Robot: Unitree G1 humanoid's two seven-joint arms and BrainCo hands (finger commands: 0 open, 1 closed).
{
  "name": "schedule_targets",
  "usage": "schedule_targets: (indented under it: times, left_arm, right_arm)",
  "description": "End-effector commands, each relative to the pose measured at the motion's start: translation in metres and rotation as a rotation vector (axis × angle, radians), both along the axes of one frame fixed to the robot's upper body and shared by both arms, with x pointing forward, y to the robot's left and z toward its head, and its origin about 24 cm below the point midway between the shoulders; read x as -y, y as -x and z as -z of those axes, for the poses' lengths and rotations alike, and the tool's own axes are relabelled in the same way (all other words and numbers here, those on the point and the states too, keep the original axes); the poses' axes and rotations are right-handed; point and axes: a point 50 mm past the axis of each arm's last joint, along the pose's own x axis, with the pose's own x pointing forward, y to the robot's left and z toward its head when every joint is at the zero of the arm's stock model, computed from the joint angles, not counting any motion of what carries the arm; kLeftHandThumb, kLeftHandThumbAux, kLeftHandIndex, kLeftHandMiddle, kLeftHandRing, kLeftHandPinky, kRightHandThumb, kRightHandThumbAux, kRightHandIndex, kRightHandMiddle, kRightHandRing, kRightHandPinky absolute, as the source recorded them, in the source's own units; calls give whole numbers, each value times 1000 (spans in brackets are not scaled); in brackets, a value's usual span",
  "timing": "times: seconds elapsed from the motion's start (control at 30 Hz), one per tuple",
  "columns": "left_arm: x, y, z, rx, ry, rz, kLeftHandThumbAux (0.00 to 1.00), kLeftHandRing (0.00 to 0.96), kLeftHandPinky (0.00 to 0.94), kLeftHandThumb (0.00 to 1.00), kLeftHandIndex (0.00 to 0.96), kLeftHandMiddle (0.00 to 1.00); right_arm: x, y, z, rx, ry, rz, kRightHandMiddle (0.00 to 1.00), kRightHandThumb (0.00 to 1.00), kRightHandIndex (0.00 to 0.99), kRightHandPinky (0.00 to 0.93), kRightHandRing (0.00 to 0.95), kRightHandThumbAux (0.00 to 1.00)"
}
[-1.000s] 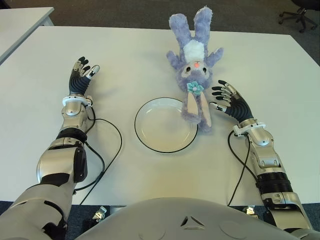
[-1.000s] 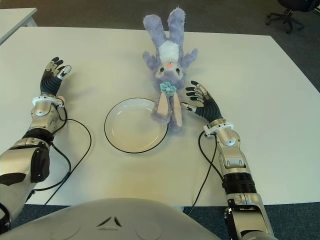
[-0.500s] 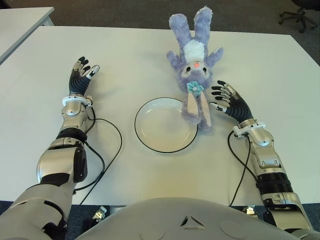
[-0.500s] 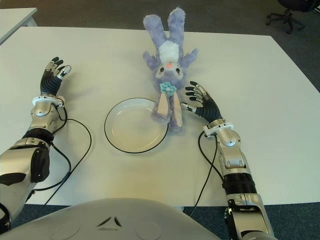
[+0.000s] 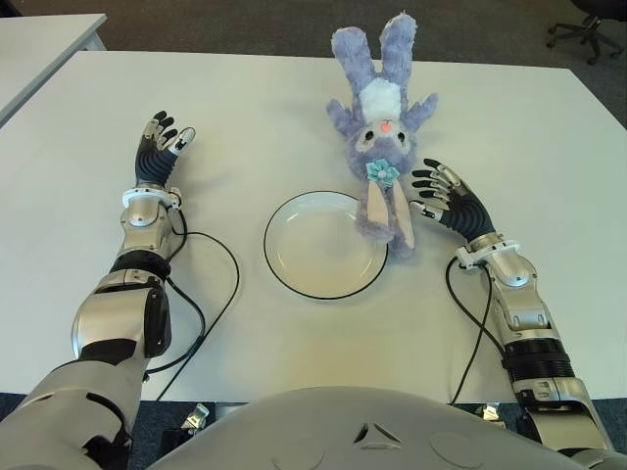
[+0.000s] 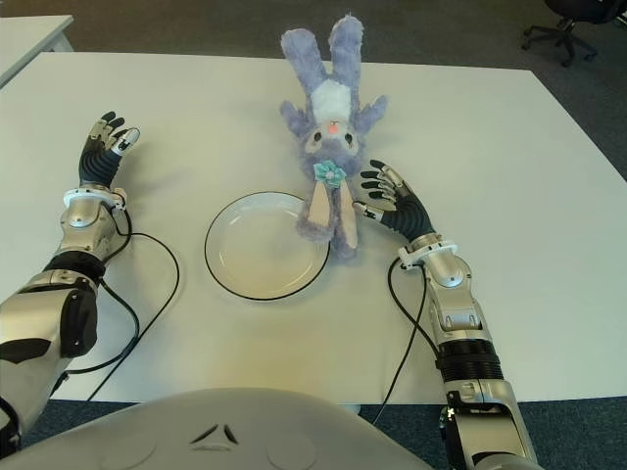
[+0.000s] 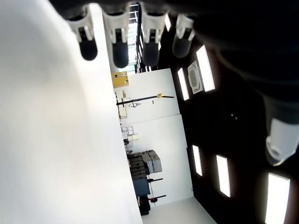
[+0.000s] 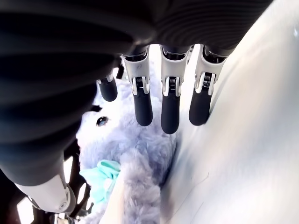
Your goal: Put the doll into the plate.
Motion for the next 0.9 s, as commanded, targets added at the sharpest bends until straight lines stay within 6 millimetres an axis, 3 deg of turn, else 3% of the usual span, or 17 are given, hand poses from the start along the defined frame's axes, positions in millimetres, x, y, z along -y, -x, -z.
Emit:
schedule_targets:
  times: [0.03, 0.7, 0.9]
  left_arm:
    - [-1, 24, 43, -181, 75, 0, 514, 102, 89, 0, 0, 97]
    - [0, 24, 43, -175, 72, -2, 516, 109, 100, 0, 0, 108]
    - [1, 24, 43, -178, 71, -1, 517, 110, 86, 0, 0, 111]
  right_arm:
    - [-37, 142, 139, -735, -251, 8, 176, 272, 30, 228, 207, 678]
    - [-45, 134, 141, -724, -254, -27, 179, 230, 27, 267, 223, 626]
    - [-49, 132, 142, -707, -256, -50, 177, 205, 23, 233, 219, 591]
